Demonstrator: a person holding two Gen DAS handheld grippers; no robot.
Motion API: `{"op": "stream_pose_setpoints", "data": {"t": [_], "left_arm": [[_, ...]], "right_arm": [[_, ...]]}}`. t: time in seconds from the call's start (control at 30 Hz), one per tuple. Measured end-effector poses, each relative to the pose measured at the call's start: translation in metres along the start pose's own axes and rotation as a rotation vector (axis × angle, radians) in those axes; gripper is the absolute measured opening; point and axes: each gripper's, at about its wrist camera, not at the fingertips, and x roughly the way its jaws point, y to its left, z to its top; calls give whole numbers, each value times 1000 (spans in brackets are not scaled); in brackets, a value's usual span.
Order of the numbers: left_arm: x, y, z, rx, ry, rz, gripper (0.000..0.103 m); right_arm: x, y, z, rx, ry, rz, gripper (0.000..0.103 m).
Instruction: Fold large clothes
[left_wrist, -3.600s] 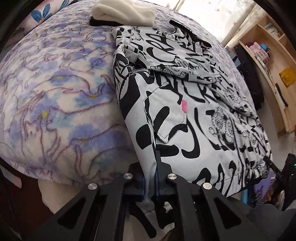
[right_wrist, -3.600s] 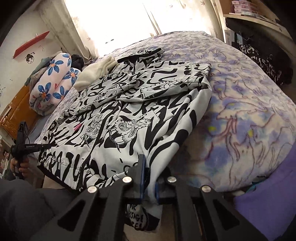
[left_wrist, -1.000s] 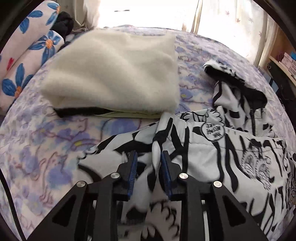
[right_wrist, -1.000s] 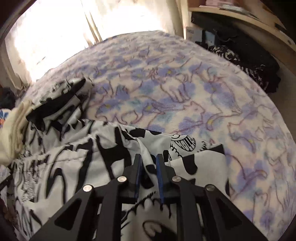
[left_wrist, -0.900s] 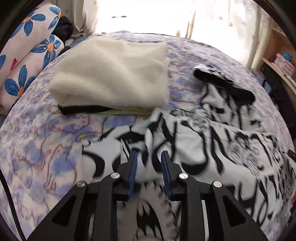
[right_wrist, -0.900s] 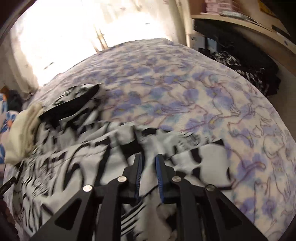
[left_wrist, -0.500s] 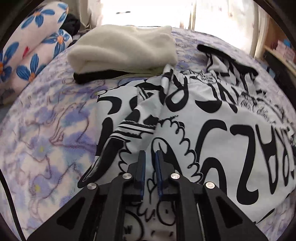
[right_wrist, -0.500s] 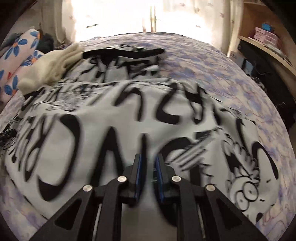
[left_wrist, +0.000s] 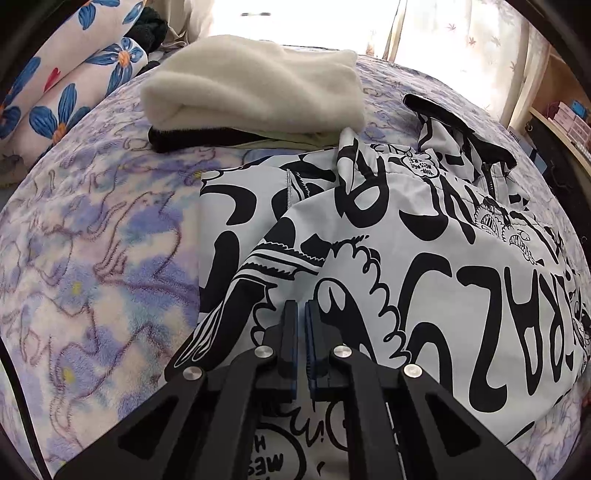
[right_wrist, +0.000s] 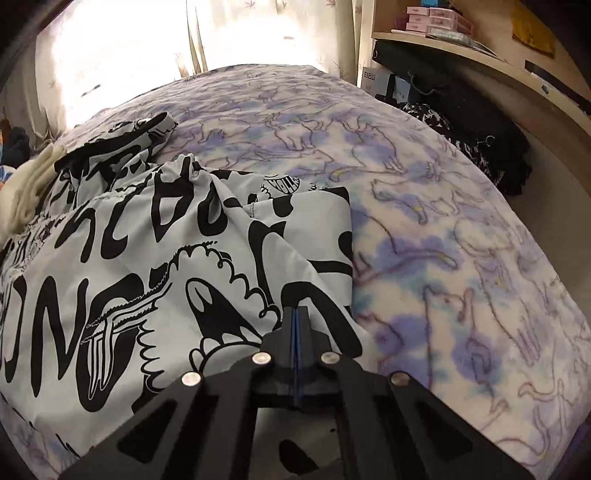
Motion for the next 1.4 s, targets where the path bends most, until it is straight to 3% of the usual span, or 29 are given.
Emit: {"op": "stream_pose_setpoints", "data": {"t": [0.17, 0.3, 0.37, 0.43, 0.53, 0.73, 0.97, 1.23, 1.4], "left_arm": [[0, 0, 3, -23, 28, -19, 6], [0, -3, 7, -27, 65, -31, 15], [-1, -7, 10, -22, 89, -35, 23], [-5, -13, 13, -9, 102, -43, 47], [-16, -25, 14, 28, 81, -13, 66], [-36, -52, 25, 125, 70, -13, 67], [-52, -99, 67, 232, 34, -19, 67], [-41, -163, 153, 313, -21, -5, 67], [-9, -193, 216, 304, -25, 22, 67]], "right_arm": [[-1, -4, -1, 24, 15, 25, 2], [-2, -5, 5, 52, 58, 62, 2], [-3, -6, 8, 68, 81, 82, 3], [-6, -6, 10, 76, 104, 95, 2], [-14, -2, 12, 72, 112, 111, 2], [-28, 10, 16, 69, 133, 150, 3], [-34, 40, 47, 28, 147, 219, 2], [-40, 94, 142, -50, 72, 287, 2], [-13, 129, 217, -52, 39, 313, 2]]}}
